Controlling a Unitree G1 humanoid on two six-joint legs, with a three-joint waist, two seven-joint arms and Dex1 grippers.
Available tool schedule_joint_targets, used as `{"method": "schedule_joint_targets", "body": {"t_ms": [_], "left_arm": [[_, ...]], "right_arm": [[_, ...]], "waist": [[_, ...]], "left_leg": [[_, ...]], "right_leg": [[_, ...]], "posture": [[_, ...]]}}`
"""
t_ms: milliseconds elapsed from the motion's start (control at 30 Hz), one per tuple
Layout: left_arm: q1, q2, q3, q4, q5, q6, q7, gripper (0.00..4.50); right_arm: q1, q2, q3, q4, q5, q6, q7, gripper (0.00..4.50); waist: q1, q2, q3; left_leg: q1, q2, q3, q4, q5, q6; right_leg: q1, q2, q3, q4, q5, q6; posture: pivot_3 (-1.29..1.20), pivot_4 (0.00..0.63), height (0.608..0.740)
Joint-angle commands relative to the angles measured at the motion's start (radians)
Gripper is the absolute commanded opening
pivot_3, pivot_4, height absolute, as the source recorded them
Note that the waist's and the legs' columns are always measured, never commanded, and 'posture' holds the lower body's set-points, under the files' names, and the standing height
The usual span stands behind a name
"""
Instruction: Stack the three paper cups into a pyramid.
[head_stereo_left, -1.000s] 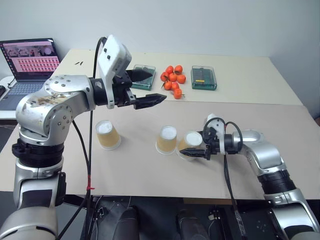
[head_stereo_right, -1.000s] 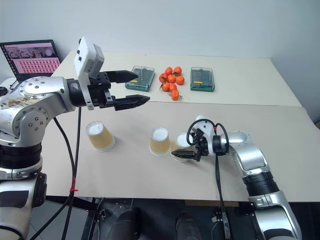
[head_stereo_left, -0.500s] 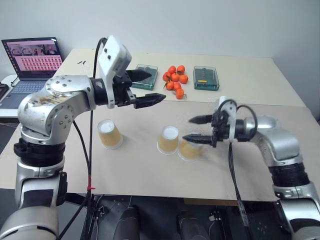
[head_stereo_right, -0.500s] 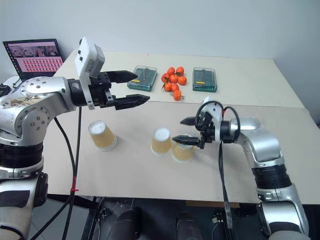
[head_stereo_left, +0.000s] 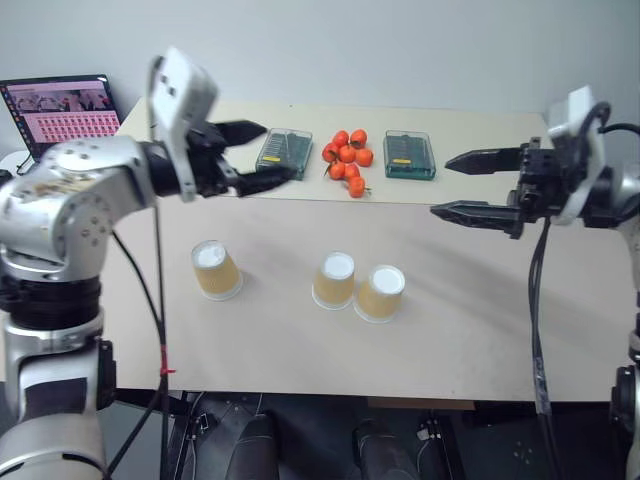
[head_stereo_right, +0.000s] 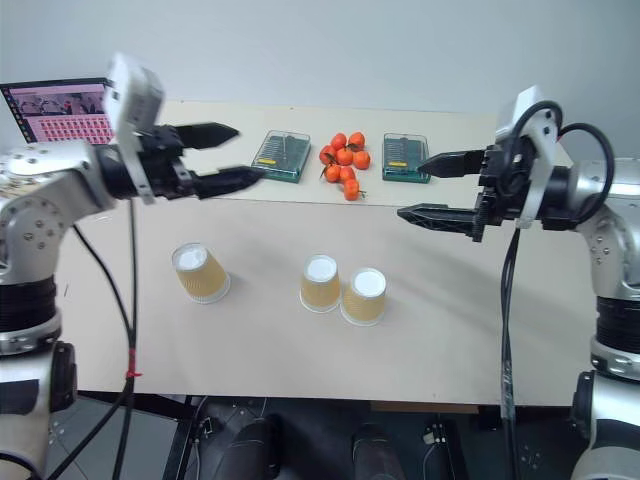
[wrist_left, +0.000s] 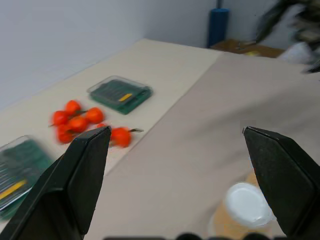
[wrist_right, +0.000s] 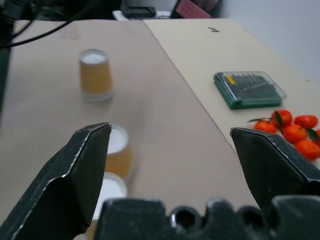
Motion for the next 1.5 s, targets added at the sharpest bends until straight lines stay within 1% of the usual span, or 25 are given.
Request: {"method": "schedule_joint_targets", "body": {"t_ms": [33,67,133,167,200,300,400,500,567,633,800,967,1033,1300,1500], "left_arm": [[0.103,0.036,0.100,-0.023,0.039,-0.049,0.046,4.50],[0.159,0.033,0.141,-0.055,0.031,-0.054,0.053,4.50],[0.279,-0.011,0.232,-0.159,0.006,-0.059,0.101,4.50],[0.318,-0.029,0.257,-0.199,0.001,-0.059,0.127,4.50],[0.387,-0.066,0.290,-0.268,0.003,-0.083,0.157,4.50],[0.527,-0.149,0.346,-0.405,0.007,-0.106,0.240,4.50],[0.713,-0.279,0.401,-0.555,-0.053,-0.159,0.272,4.50],[0.832,-0.355,0.407,-0.627,-0.049,-0.213,0.305,4.50],[0.868,-0.383,0.404,-0.641,-0.050,-0.241,0.327,4.50],[0.906,-0.400,0.379,-0.637,-0.013,-0.286,0.333,4.50],[0.959,-0.438,0.314,-0.579,0.063,-0.403,0.345,4.50],[0.974,-0.494,0.229,-0.422,0.189,-0.585,0.353,4.50],[0.970,-0.502,0.208,-0.377,0.214,-0.631,0.353,4.50],[0.891,-0.544,0.096,-0.200,0.284,-0.750,0.358,4.50],[0.819,-0.542,0.071,-0.110,0.293,-0.781,0.364,4.50]], "right_arm": [[-0.044,-0.037,-0.003,-0.018,0.061,0.007,0.097,4.46],[-0.059,-0.041,0.019,-0.002,0.055,0.005,0.119,4.46],[-0.097,-0.041,0.082,0.056,0.015,-0.022,0.173,4.46],[-0.113,-0.039,0.105,0.083,0.000,-0.034,0.194,4.46],[-0.135,-0.031,0.134,0.118,-0.020,-0.047,0.216,4.46],[-0.180,-0.013,0.191,0.193,-0.059,-0.076,0.263,4.46],[-0.220,0.006,0.252,0.262,-0.075,-0.116,0.286,4.46],[-0.247,0.006,0.296,0.303,-0.067,-0.147,0.287,4.46],[-0.256,0.002,0.312,0.317,-0.056,-0.157,0.287,4.46],[-0.259,-0.004,0.321,0.321,-0.042,-0.160,0.287,4.46],[-0.254,-0.019,0.318,0.313,-0.007,-0.146,0.287,4.46],[-0.255,-0.037,0.293,0.306,-0.016,-0.132,0.287,4.46],[-0.254,-0.046,0.285,0.298,-0.020,-0.127,0.287,4.46],[-0.219,-0.089,0.232,0.228,-0.013,-0.079,0.269,4.46],[-0.184,-0.109,0.189,0.188,-0.014,-0.057,0.245,4.46]], "waist": [[0.002,0.000,0.000],[0.003,0.000,0.000],[0.002,0.000,0.000],[0.004,-0.001,0.000],[0.005,-0.001,0.001],[0.012,-0.002,0.001],[0.013,-0.002,0.001],[0.015,-0.003,0.002],[0.017,-0.003,0.002],[0.018,-0.003,0.002],[0.016,-0.003,0.002],[0.015,-0.002,0.001],[0.014,-0.002,0.001],[0.021,-0.002,0.001],[0.024,-0.002,0.001]], "left_leg": [[0.000,0.000,0.000,0.000,0.000,0.000],[0.000,0.000,0.000,0.000,0.000,0.000],[0.000,0.000,0.001,0.000,0.000,0.000],[0.000,0.000,0.001,0.000,0.000,0.000],[0.000,0.001,0.001,0.001,0.000,0.000],[-0.001,0.001,0.001,0.002,0.000,0.000],[-0.002,0.000,0.001,0.001,0.000,0.000],[-0.002,0.000,0.001,0.001,-0.001,-0.001],[-0.002,0.000,0.001,0.001,-0.001,-0.001],[-0.001,0.000,0.001,0.002,-0.001,-0.001],[-0.001,0.000,0.001,0.003,-0.001,-0.001],[-0.001,0.000,0.001,0.003,-0.001,-0.001],[-0.001,0.000,0.001,0.002,-0.001,-0.001],[-0.001,0.000,0.001,0.002,-0.001,-0.001],[-0.001,0.000,0.001,0.002,-0.001,-0.001]], "right_leg": [[0.000,0.000,0.000,0.000,0.000,0.000],[0.000,0.000,0.000,0.000,0.000,0.000],[0.000,-0.001,0.000,0.000,0.000,0.000],[0.000,-0.001,0.000,0.000,0.000,0.000],[0.000,-0.001,-0.001,0.000,0.000,-0.001],[0.000,-0.001,-0.001,-0.001,0.000,-0.001],[0.000,-0.002,-0.001,-0.002,0.000,-0.001],[0.000,-0.002,-0.001,-0.002,0.000,-0.001],[0.000,-0.002,-0.001,-0.002,0.000,-0.002],[0.000,-0.002,-0.001,-0.002,0.000,-0.002],[0.001,-0.002,-0.001,-0.003,0.001,-0.002],[0.001,-0.002,-0.001,-0.004,0.001,-0.002],[0.001,-0.002,-0.001,-0.004,0.001,-0.002],[0.000,-0.002,-0.001,-0.004,0.001,-0.002],[0.000,-0.002,-0.001,-0.004,0.001,-0.002]], "posture": [[0.00,0.150,0.735],[0.00,0.150,0.735],[0.00,0.150,0.735],[0.00,0.150,0.735],[0.00,0.150,0.735],[0.00,0.150,0.735],[0.00,0.150,0.735],[0.00,0.150,0.735],[0.00,0.150,0.735],[0.00,0.150,0.735],[0.00,0.150,0.735],[0.00,0.150,0.735],[0.00,0.150,0.735],[0.00,0.150,0.735],[0.00,0.150,0.735]]}}
